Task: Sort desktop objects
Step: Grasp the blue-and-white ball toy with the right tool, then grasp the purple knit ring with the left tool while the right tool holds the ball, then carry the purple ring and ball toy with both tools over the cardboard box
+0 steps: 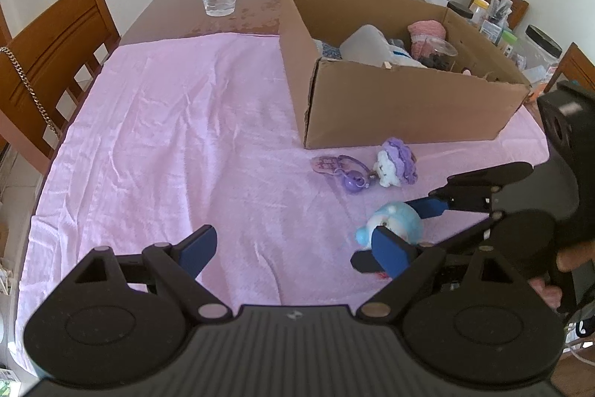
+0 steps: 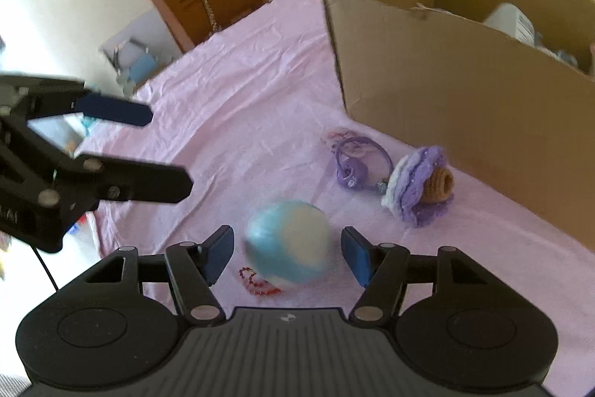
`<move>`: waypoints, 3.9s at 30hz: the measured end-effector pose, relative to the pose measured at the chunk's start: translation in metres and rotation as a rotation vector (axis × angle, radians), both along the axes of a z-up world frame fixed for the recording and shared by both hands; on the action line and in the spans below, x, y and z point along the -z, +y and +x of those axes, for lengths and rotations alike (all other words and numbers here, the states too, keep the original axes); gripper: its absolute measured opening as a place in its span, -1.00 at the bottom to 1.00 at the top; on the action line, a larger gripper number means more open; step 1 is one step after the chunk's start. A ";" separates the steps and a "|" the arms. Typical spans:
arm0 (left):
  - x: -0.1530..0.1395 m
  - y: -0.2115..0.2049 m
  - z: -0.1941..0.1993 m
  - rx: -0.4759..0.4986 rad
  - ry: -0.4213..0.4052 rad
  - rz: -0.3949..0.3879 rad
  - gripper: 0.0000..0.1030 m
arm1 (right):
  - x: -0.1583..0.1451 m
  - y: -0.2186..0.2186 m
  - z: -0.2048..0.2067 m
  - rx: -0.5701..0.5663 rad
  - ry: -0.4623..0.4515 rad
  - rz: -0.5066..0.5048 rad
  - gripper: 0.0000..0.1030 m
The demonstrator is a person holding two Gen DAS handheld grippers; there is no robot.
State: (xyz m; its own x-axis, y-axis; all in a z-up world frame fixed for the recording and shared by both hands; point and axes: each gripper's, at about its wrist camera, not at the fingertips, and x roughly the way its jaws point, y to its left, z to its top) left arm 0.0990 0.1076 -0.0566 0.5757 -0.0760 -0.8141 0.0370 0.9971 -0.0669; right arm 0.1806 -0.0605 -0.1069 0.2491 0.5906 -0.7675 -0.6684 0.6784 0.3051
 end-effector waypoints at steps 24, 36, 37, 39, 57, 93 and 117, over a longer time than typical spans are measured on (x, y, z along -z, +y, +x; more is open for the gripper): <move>0.001 -0.032 0.030 0.134 -0.022 0.009 0.75 | -0.016 -0.042 -0.005 0.101 -0.001 -0.098 -0.01; 0.020 -0.075 0.065 0.277 -0.072 0.047 0.69 | -0.042 -0.080 -0.006 0.116 -0.095 -0.218 -0.01; 0.023 -0.079 0.068 0.288 -0.071 0.051 0.68 | -0.043 -0.083 -0.006 0.115 -0.098 -0.225 -0.01; 0.027 -0.084 0.072 0.308 -0.074 0.056 0.58 | -0.044 -0.084 -0.004 0.117 -0.105 -0.238 -0.01; 0.054 -0.093 0.097 0.304 -0.011 0.003 -0.19 | -0.056 -0.104 0.003 0.108 -0.122 -0.278 -0.01; -0.052 -0.089 0.079 0.429 -0.028 -0.058 -0.29 | -0.124 -0.105 0.021 -0.081 -0.251 -0.283 -0.01; -0.130 -0.103 0.132 0.445 -0.286 -0.028 -0.29 | -0.174 -0.110 0.045 -0.067 -0.401 -0.276 -0.01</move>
